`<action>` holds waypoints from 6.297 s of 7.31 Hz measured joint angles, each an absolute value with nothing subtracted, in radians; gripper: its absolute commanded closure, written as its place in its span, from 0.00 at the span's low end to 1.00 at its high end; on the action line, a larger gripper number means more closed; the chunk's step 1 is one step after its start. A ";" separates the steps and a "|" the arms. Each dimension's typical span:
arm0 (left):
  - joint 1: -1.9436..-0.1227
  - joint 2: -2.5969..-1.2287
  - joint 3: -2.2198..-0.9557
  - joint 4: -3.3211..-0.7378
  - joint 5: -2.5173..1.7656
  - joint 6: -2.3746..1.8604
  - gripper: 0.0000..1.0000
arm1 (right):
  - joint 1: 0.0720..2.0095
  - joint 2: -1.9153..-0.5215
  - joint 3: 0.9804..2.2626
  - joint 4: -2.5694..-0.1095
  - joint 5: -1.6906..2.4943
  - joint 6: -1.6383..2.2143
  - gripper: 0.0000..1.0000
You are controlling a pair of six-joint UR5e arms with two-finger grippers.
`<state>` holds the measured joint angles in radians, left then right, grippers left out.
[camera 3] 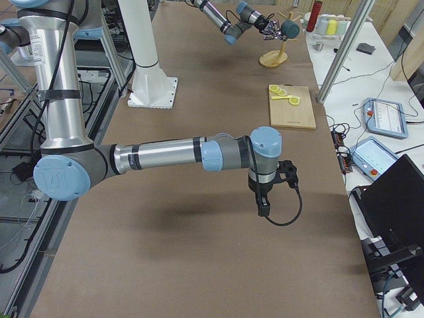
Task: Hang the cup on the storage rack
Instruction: 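Lift the blue mug with the left gripper toward the wooden mug stand, then align the mug handle over a stand peg with the left gripper, then open the left gripper to release the mug onto the peg and withdraw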
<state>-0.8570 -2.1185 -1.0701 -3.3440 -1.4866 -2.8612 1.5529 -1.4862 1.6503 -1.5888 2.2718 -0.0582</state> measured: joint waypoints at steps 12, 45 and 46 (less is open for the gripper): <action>-0.927 -2.108 -0.929 -3.481 -1.566 -2.883 1.00 | 1.553 -1.488 1.651 -1.588 2.272 -0.058 0.00; -1.054 -1.849 -1.275 -3.581 -2.245 -2.398 0.01 | 1.554 -1.509 1.681 -1.589 2.273 -0.050 0.00; -1.154 -1.851 -1.313 -3.506 -2.430 -2.317 0.01 | 1.554 -1.513 1.682 -1.589 2.274 -0.049 0.00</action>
